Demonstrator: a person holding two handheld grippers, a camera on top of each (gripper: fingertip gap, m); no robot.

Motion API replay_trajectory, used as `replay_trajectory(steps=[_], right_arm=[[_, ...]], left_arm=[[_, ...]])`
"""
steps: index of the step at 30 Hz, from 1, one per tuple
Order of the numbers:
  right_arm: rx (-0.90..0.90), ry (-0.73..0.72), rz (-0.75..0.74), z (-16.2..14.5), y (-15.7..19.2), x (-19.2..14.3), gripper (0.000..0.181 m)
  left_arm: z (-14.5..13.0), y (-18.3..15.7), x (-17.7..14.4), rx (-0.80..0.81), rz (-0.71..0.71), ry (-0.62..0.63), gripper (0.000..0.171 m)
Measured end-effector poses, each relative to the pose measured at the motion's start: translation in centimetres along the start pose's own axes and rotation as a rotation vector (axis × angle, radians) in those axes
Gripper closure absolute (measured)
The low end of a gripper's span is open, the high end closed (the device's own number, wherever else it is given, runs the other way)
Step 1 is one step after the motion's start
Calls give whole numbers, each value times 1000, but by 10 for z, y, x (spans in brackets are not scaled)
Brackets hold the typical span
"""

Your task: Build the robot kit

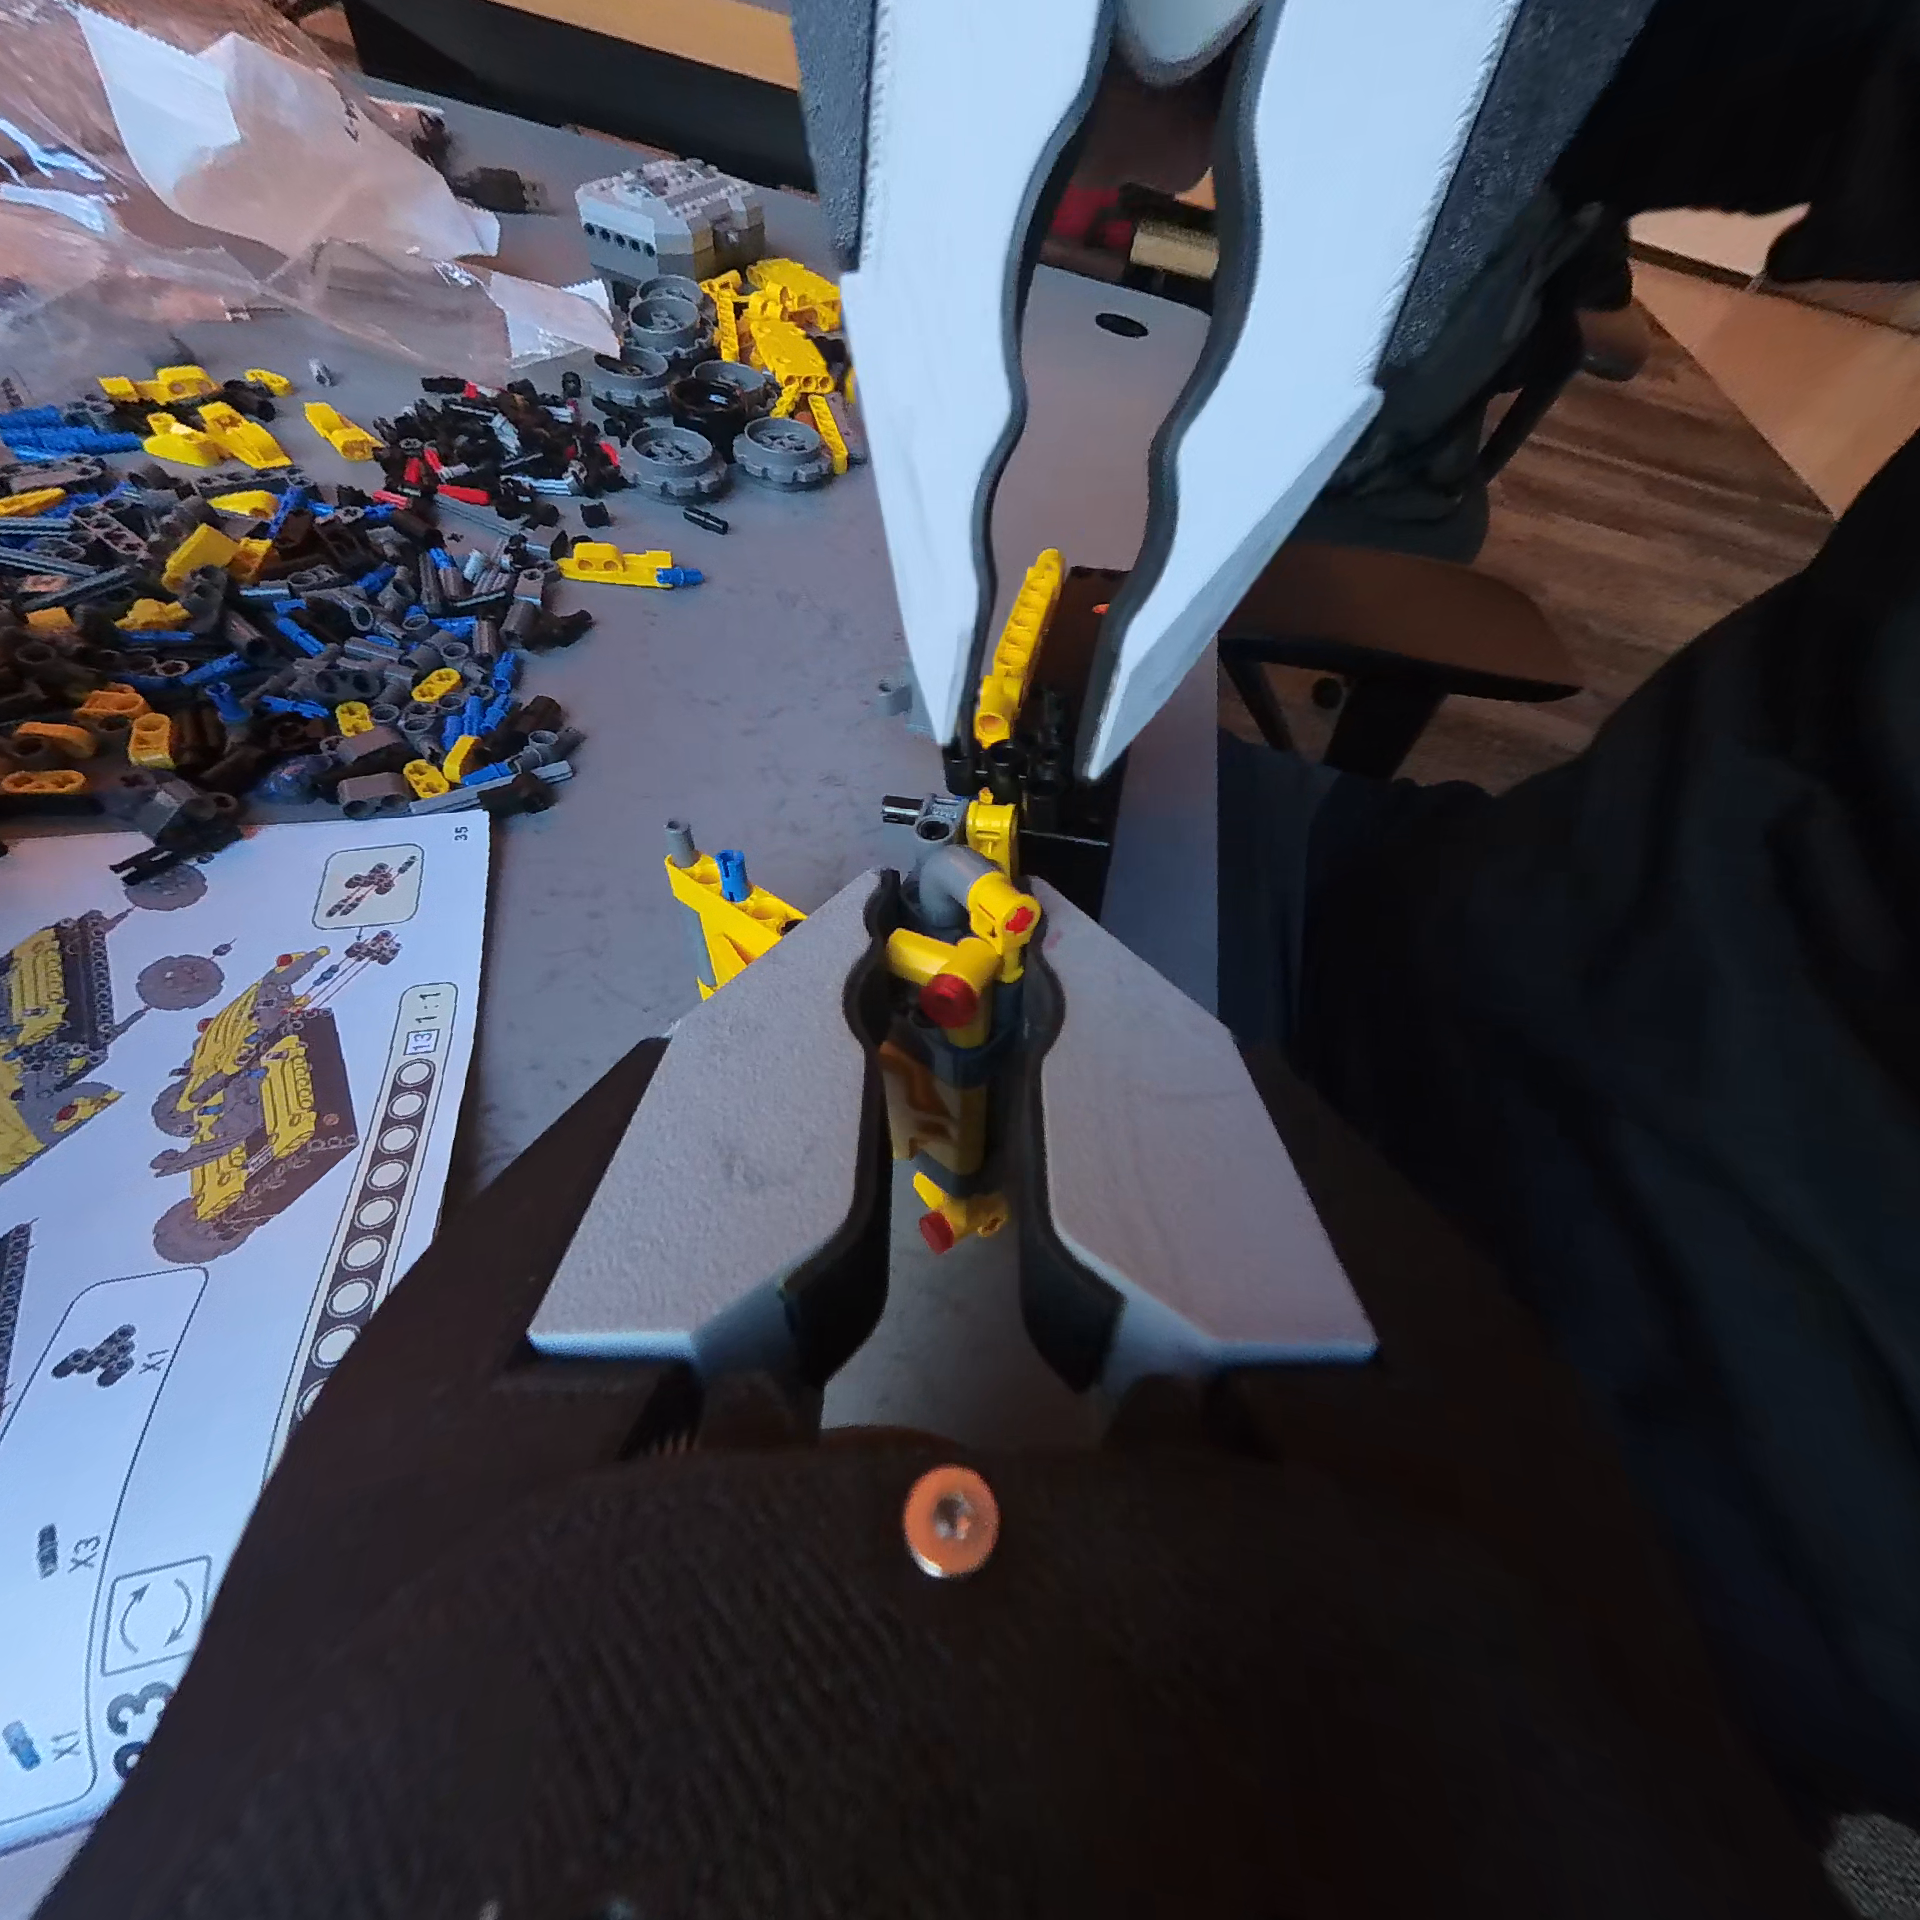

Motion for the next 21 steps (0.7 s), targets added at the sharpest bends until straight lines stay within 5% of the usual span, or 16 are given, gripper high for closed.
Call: replay_trajectory(steps=[6,21], right_arm=[[-22,64,38,0,-2,3,159],[-221,260,-136,3,3,11,160]], left_arm=[[0,0,0,5,8,0,153],[-1,2,1,-8,32,7,153]])
Point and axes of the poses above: each gripper's, where its closed fingertips meet, x out along the fingers, z out of its top, y = z × x across the jaws, the point moved 3 cm from there along -x, back along the fingers, and after that the axes turned 6 degrees about -x, right-handed, at the moved point
